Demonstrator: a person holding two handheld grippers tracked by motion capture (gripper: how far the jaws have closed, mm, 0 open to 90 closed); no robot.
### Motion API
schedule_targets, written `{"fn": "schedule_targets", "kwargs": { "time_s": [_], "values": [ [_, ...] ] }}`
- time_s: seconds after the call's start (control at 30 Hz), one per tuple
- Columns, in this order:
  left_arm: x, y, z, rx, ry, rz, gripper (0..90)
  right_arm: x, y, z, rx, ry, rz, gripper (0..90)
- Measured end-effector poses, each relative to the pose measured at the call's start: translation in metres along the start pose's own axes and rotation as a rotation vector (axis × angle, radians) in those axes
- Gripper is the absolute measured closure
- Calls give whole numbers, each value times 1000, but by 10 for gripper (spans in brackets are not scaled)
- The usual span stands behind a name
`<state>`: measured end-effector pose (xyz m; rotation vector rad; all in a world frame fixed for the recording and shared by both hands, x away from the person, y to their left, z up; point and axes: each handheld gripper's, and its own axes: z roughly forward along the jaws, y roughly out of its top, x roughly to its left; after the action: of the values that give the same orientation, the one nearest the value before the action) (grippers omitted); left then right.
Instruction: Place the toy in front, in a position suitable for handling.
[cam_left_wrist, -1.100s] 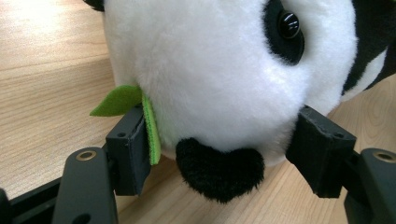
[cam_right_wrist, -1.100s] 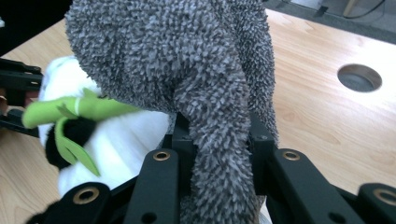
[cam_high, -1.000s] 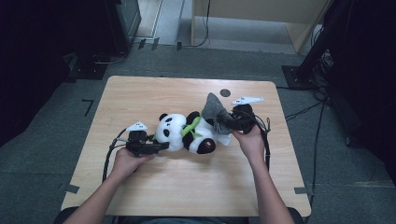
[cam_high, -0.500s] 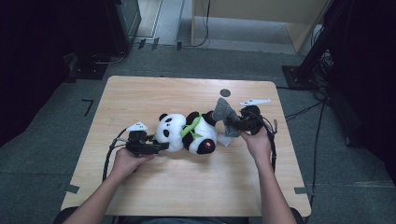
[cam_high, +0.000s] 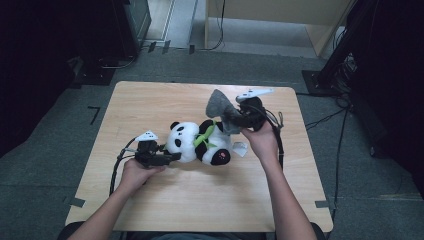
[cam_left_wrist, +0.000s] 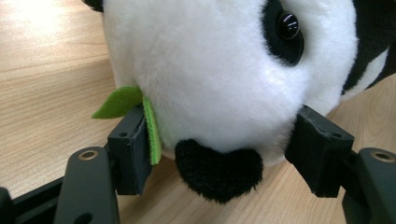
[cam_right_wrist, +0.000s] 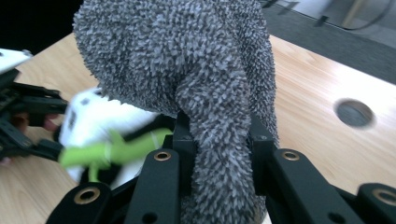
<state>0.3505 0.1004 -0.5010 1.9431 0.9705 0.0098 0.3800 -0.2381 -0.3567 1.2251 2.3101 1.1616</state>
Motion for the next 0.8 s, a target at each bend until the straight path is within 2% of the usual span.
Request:
{"fn": "schedule_targets", "kwargs": {
  "time_s": [0.13, 0.17, 0.2, 0.27, 0.37, 0.6, 0.63, 0.67, 0.73, 0.8],
  "values": [
    [0, 0, 0, -3, 3, 4, 316, 22, 19, 20, 40, 30, -71, 729],
    [0, 0, 0, -3, 3, 4, 318, 22, 19, 20, 40, 30, -71, 729],
    [0, 0, -1, -2, 3, 4, 318, 35, 27, 30, 61, 60, -98, 729],
    [0, 1, 0, -3, 2, 1, 318, 47, 32, 40, 70, 107, -119, 729],
    [0, 1, 0, -5, 4, -1, 318, 67, 37, 58, 104, 166, -145, 729],
    [-1, 1, -1, -7, 11, 5, 323, 103, 39, 93, 165, 232, -189, 728],
    [-1, 1, -1, -7, 11, 5, 324, 103, 39, 93, 165, 232, -189, 728],
    [-1, 1, -1, -7, 7, 4, 324, 108, 36, 104, 206, 226, -200, 727],
    [-1, 1, -1, -2, 9, 0, 324, 105, 31, 113, 234, 222, -185, 727],
    [0, 1, -1, -7, 4, -9, 324, 96, 27, 118, 217, 243, -150, 732]
  ]
}}
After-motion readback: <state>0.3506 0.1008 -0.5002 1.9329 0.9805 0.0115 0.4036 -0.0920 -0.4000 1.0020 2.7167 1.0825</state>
